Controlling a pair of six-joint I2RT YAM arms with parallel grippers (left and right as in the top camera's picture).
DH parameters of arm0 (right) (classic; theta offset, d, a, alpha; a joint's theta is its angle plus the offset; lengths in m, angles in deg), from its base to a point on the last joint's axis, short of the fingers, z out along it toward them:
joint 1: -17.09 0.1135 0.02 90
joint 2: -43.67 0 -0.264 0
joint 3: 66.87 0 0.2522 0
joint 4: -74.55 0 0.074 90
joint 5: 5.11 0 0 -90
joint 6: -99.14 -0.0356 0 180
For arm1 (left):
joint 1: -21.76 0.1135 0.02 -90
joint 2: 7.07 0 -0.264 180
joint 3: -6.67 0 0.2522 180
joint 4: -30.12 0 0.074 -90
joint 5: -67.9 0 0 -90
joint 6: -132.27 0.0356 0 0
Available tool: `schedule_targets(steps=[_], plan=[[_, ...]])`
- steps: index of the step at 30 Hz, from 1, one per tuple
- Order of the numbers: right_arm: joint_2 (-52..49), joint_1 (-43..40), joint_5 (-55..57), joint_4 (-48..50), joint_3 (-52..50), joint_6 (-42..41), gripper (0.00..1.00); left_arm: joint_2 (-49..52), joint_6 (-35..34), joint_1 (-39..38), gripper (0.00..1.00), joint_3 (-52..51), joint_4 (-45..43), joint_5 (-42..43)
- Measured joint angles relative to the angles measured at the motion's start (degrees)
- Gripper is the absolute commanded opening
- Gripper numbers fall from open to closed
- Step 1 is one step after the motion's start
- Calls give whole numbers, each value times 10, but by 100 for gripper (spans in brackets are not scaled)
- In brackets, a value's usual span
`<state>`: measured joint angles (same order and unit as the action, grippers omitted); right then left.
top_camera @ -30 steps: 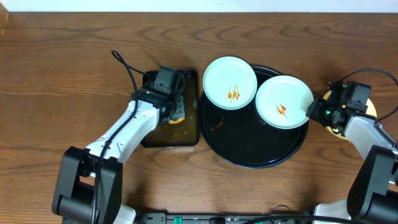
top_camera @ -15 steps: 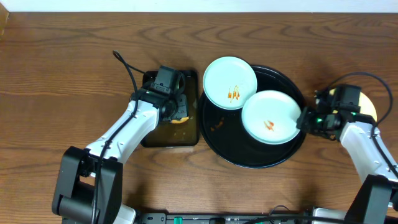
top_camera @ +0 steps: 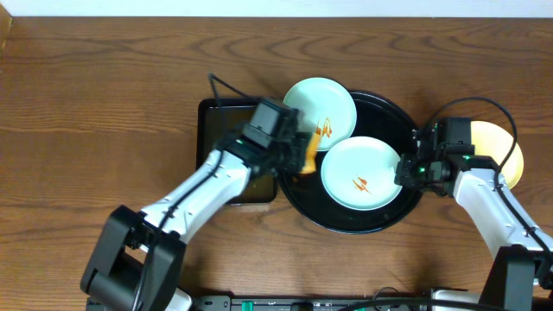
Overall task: Clean dirty plates on tray and stack at the side
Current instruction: 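Scrub the pale blue plate with the sponge in the left gripper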
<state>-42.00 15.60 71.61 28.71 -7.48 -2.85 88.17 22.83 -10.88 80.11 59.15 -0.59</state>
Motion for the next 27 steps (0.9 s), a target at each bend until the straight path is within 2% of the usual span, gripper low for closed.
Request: schedule_targets(steps=[6, 14, 20, 27], plan=[[-6, 31, 18, -2, 0, -21, 1, 0, -35, -81, 8, 0, -14, 9], [-10, 60, 27, -7, -1, -39, 1, 0, -94, -145, 8, 0, -53, -7], [-10, 77, 28, -15, -1, -43, 1, 11, -135, -157, 8, 0, -76, -24], [-10, 77, 27, -16, -1, -44, 1, 87, -183, -157, 8, -1, -144, 5]])
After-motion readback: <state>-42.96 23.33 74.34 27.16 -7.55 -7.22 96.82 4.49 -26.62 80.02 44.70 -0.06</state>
